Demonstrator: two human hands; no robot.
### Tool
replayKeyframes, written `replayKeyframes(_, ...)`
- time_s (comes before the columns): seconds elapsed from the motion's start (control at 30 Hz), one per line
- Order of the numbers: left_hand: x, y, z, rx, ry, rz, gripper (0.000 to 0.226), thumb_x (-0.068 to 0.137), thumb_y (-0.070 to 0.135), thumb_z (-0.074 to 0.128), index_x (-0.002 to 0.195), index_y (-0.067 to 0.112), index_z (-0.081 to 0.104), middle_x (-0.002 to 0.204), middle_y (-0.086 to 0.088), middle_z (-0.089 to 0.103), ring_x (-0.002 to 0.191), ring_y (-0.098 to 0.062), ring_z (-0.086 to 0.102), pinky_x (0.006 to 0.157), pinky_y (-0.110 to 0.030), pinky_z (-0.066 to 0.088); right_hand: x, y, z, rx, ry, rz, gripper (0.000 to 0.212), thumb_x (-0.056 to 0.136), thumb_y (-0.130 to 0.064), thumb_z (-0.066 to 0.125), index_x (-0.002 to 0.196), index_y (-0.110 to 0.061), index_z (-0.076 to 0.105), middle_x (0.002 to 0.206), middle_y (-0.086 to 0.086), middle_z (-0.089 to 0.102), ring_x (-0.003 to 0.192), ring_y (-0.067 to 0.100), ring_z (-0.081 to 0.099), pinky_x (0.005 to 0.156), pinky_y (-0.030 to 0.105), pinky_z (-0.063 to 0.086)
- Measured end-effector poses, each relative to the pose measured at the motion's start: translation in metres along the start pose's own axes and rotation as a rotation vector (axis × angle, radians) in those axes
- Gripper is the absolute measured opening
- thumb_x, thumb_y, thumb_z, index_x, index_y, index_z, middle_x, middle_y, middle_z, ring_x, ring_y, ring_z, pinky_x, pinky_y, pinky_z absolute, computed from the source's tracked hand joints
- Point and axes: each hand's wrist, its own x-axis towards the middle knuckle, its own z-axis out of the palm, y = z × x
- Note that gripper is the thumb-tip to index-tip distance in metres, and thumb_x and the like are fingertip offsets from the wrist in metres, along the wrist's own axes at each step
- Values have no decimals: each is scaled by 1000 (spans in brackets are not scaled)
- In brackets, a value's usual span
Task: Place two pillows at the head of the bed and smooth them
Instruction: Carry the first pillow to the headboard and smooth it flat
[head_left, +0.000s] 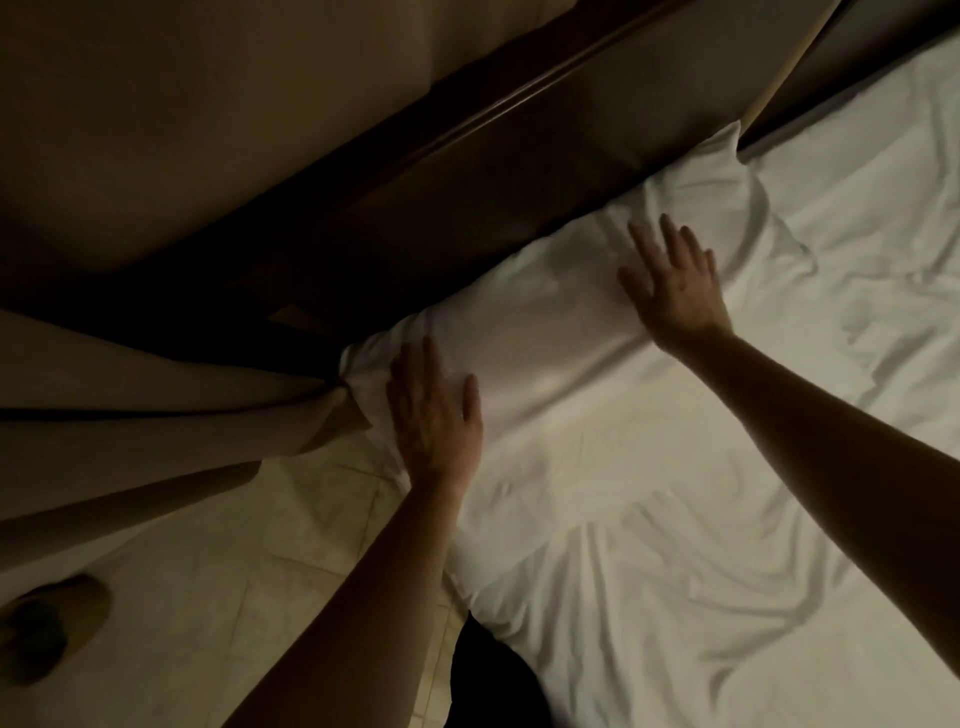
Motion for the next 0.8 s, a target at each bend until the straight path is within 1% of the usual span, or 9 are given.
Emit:
replayKeyframes(0.03, 7, 1, 4, 19, -11, 56, 71, 104, 56, 32, 162, 19, 14, 168, -9, 18, 154, -29, 21, 122, -43, 22, 3, -3, 6, -22, -26, -32, 61, 103, -60, 25, 159, -41, 11, 169, 6, 12, 155, 32, 10, 122, 53, 9)
replayKeyframes(0.1, 16, -1, 11, 33, -32, 88, 70, 104, 57, 29, 162, 22, 12, 169, -8, 16, 154, -27, 21, 122, -43, 23, 12, 0, 17, -67, -78, -34, 61, 102, -63, 21, 159, -43, 8, 170, 3, 9, 155, 29, 7, 122, 53, 6)
replayKeyframes(0.23, 16, -22, 19, 19, -40, 74, 67, 104, 59, 28, 161, 26, 18, 168, -2, 21, 154, -19, 20, 121, -42, 23, 34, 30, 26, -96, -103, 153, 68, 96, -71, 14, 159, -44, 4, 170, -5, 5, 156, 23, 4, 124, 48, 0)
replayKeyframes(0.33, 16, -29, 25, 13, -40, 81, 65, 104, 58, 27, 161, 28, 18, 168, 2, 22, 155, -15, 17, 122, -40, 21, 53, 49, 22, -88, -100, 276, 69, 94, -73, 10, 158, -47, 2, 170, -8, 0, 156, 21, -1, 124, 46, -5)
replayKeyframes(0.5, 18, -30, 36, -22, -68, 48, 64, 104, 59, 24, 161, 31, 14, 169, 4, 18, 155, -12, 13, 124, -39, 16, 58, 70, 20, -80, -65, 467, 73, 91, -74, 2, 158, -44, -1, 170, -5, -3, 156, 23, -4, 122, 49, -7)
replayKeyframes(0.6, 18, -32, 37, -3, -70, 52, 64, 104, 59, 25, 161, 30, 16, 168, 3, 20, 155, -14, 16, 123, -41, 20, 54, 69, 16, -45, -47, 481, 74, 92, -73, 2, 159, -41, 0, 170, -3, -3, 156, 24, -5, 122, 51, -7)
replayKeyframes(0.7, 18, -28, 30, 29, -45, 38, 67, 104, 58, 31, 162, 28, 14, 168, -5, 20, 154, -25, 20, 120, -48, 22, 40, 61, 10, -6, 58, 440, 72, 96, -67, 8, 161, -36, 8, 170, 3, 4, 156, 27, 1, 123, 54, -4)
replayKeyframes(0.73, 17, -23, 26, 24, -29, 53, 69, 103, 57, 34, 162, 28, 14, 168, -6, 18, 154, -28, 19, 121, -49, 21, 30, 58, 10, -22, 98, 398, 69, 98, -65, 10, 161, -35, 10, 170, 4, 7, 156, 29, 3, 122, 55, -3)
replayKeyframes(0.8, 14, -10, 20, -19, -8, 143, 70, 103, 54, 40, 162, 26, 15, 169, -7, 14, 156, -29, 14, 124, -47, 17, 7, 53, 13, -50, 132, 337, 63, 102, -62, 14, 160, -39, 10, 170, 4, 11, 155, 32, 7, 121, 56, -2)
